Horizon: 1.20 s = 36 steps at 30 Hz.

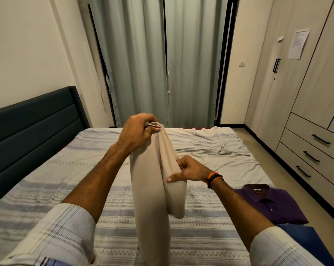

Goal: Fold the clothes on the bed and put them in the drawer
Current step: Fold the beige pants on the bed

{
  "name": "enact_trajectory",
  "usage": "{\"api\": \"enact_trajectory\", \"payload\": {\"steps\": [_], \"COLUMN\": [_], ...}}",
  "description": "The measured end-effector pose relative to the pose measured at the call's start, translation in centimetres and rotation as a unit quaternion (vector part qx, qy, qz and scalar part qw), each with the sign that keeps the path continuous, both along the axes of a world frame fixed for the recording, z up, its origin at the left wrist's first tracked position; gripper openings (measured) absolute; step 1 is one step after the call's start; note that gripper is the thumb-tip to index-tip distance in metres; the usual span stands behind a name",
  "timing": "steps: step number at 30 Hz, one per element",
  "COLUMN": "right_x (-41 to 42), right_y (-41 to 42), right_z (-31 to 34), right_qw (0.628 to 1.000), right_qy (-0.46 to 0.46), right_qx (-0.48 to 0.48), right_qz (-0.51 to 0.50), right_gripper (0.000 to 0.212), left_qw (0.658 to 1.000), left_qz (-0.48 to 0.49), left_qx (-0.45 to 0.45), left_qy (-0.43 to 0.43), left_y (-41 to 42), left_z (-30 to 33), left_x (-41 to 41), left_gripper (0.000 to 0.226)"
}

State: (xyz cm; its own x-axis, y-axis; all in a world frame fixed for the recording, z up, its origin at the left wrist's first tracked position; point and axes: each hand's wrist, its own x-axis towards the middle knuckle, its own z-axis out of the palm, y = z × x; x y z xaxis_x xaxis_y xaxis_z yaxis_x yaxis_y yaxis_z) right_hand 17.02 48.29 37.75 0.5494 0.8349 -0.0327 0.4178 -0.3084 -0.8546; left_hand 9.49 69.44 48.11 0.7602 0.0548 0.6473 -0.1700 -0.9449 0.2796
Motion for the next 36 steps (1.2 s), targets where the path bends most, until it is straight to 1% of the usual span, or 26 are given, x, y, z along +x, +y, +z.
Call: {"api": "enact_trajectory", "payload": {"steps": [2, 3, 4, 5, 7, 9, 11, 13, 15, 17, 20, 23, 26, 28, 30, 34, 36], "right_x": [0.4, 0.5, 0.5, 0.5, 0.4, 0.1, 0.0, 0.3, 0.7, 0.9, 1.5, 1.2, 0.6, 0.4, 0.5, 0.6, 0.1], "right_y": [-0.5, -0.7, -0.8, -0.9, -0.8, -0.4, 0.4, 1.2, 2.1, 2.6, 2.8, 2.4, 2.1, 2.0, 1.9, 1.9, 1.8], "right_z": [-0.1, -0.2, -0.2, -0.2, 0.1, 0.4, 0.7, 0.5, 0.3, 0.2, -0.2, -0.4, -0.2, -0.1, -0.2, -0.6, -0.5], "right_qw": [0.997, 0.995, 0.996, 0.998, 0.997, 0.987, 0.975, 0.967, 0.963, 0.966, 0.976, 0.97, 0.948, 0.942, 0.949, 0.972, 0.982], "right_qy": [-0.036, -0.023, 0.001, 0.023, 0.044, 0.064, 0.075, 0.011, -0.057, -0.091, -0.084, -0.065, -0.081, -0.122, -0.136, -0.099, -0.024], "right_qx": [-0.073, -0.091, -0.089, -0.066, 0.017, 0.103, 0.156, 0.174, 0.171, 0.154, 0.134, 0.171, 0.24, 0.259, 0.24, 0.176, 0.169], "right_qz": [0.017, 0.027, 0.029, 0.012, -0.06, -0.106, -0.14, -0.184, -0.203, -0.189, -0.151, -0.158, -0.193, -0.177, -0.154, -0.118, -0.085], "right_gripper": [0.036, 0.03, 0.028, 0.032, 0.041, 0.05, 0.054, 0.045, 0.039, 0.036, 0.033, 0.032, 0.033, 0.025, 0.015, 0.015, 0.015], "left_qw": [1.0, 1.0, 1.0, 1.0, 1.0, 1.0, 1.0, 1.0, 0.999, 0.999, 0.999, 0.999, 0.999, 1.0, 1.0, 1.0, 1.0], "left_qz": [-0.001, -0.002, -0.002, -0.002, -0.005, -0.011, -0.016, -0.02, -0.026, -0.029, -0.028, -0.029, -0.026, -0.022, -0.021, -0.023, -0.022], "left_qx": [0.003, 0.003, 0.001, 0.0, 0.001, 0.0, 0.0, 0.004, 0.004, 0.0, 0.003, 0.001, -0.008, -0.013, -0.014, -0.01, -0.009], "left_qy": [-0.002, -0.004, -0.003, -0.002, 0.002, 0.008, 0.015, 0.018, 0.019, 0.02, 0.019, 0.02, 0.019, 0.016, 0.017, 0.012, 0.014], "left_y": [0.1, 0.1, 0.1, 0.1, 0.2, 0.1, -0.1, -0.3, -0.5, -0.7, -0.6, -0.2, -0.1, -0.2, -0.3, -0.6, -0.5], "left_z": [0.1, 0.1, 0.2, 0.2, 0.3, 0.2, 0.2, 0.2, 0.2, 0.3, 0.3, 0.3, 0.3, 0.3, 0.3, 0.1, 0.0], "left_x": [-0.2, -0.2, -0.3, -0.3, -0.3, -0.3, -0.2, -0.3, -0.4, -0.5, -0.6, -0.7, -0.8, -1.0, -1.0, -0.9, -0.8], "left_gripper": [0.012, 0.011, 0.012, 0.012, 0.013, 0.013, 0.013, 0.011, 0.01, 0.011, 0.011, 0.013, 0.015, 0.016, 0.017, 0.016, 0.016]}}
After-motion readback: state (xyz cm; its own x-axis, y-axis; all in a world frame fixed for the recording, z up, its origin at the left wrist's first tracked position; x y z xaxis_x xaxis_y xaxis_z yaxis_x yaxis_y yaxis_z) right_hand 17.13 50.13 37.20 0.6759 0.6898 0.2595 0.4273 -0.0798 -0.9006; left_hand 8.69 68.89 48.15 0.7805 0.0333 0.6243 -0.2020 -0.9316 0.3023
